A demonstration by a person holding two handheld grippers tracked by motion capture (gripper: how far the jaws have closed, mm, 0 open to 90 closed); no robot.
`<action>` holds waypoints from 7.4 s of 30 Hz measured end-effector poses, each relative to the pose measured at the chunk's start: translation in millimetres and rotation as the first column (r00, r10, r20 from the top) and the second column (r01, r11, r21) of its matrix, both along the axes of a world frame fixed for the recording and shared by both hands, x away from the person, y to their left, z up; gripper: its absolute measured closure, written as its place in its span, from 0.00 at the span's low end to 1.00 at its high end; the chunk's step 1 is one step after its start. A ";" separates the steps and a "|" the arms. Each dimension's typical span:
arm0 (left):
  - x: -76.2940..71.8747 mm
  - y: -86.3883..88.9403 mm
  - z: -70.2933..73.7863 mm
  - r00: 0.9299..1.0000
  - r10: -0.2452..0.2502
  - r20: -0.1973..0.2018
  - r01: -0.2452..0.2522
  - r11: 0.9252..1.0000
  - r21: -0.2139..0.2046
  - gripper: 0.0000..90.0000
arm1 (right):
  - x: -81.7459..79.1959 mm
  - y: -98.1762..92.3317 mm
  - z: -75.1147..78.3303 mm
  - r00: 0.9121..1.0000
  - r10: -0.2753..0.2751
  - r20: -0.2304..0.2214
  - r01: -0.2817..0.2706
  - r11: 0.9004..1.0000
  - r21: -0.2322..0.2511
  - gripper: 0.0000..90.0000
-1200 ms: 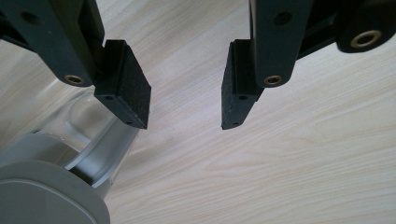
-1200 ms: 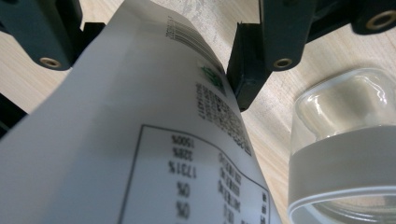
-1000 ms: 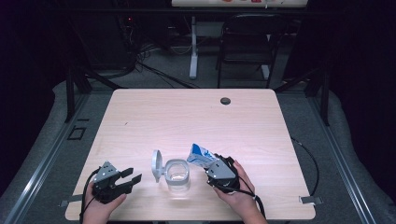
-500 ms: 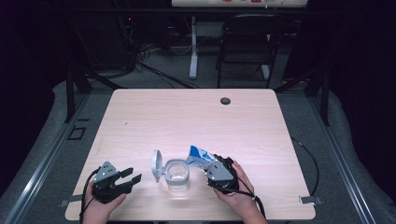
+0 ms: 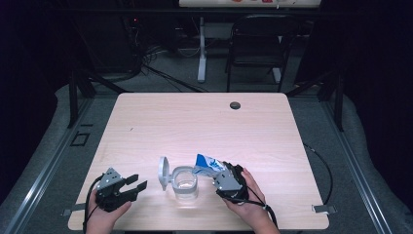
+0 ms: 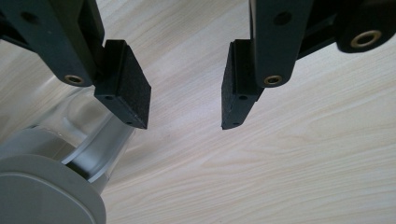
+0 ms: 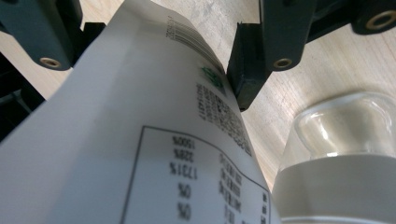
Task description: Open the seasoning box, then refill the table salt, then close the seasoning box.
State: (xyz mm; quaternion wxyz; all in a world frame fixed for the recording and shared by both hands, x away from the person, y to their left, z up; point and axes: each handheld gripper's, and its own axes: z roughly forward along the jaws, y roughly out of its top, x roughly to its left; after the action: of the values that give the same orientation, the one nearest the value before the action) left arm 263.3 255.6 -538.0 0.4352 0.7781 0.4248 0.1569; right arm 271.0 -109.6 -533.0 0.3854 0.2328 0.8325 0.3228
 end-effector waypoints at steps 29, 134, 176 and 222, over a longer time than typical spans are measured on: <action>2.3 -0.9 -2.4 1.000 -0.006 -0.005 0.006 1.000 0.005 0.59 | 1.4 5.2 3.1 0.999 0.003 0.040 0.000 0.998 -0.063 0.48; 1.0 -0.9 -1.3 1.000 -0.006 -0.002 0.006 1.000 0.006 0.59 | 5.3 19.0 5.2 0.971 0.063 0.231 0.072 0.843 -0.532 0.49; 1.6 0.2 -1.6 1.000 -0.004 -0.005 0.004 1.000 0.006 0.59 | 8.0 23.9 14.2 0.949 0.148 0.279 0.069 0.765 -0.641 0.51; 1.3 1.2 -0.3 1.000 -0.003 -0.006 0.004 1.000 0.010 0.59 | 6.2 26.5 18.7 0.928 0.201 0.313 0.083 0.708 -0.701 0.52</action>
State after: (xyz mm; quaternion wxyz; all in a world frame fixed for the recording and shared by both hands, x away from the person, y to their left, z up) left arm 264.6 256.8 -538.2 0.4301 0.7816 0.4241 0.1558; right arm 277.2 -83.1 -514.4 0.5822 -0.0233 0.8121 0.0313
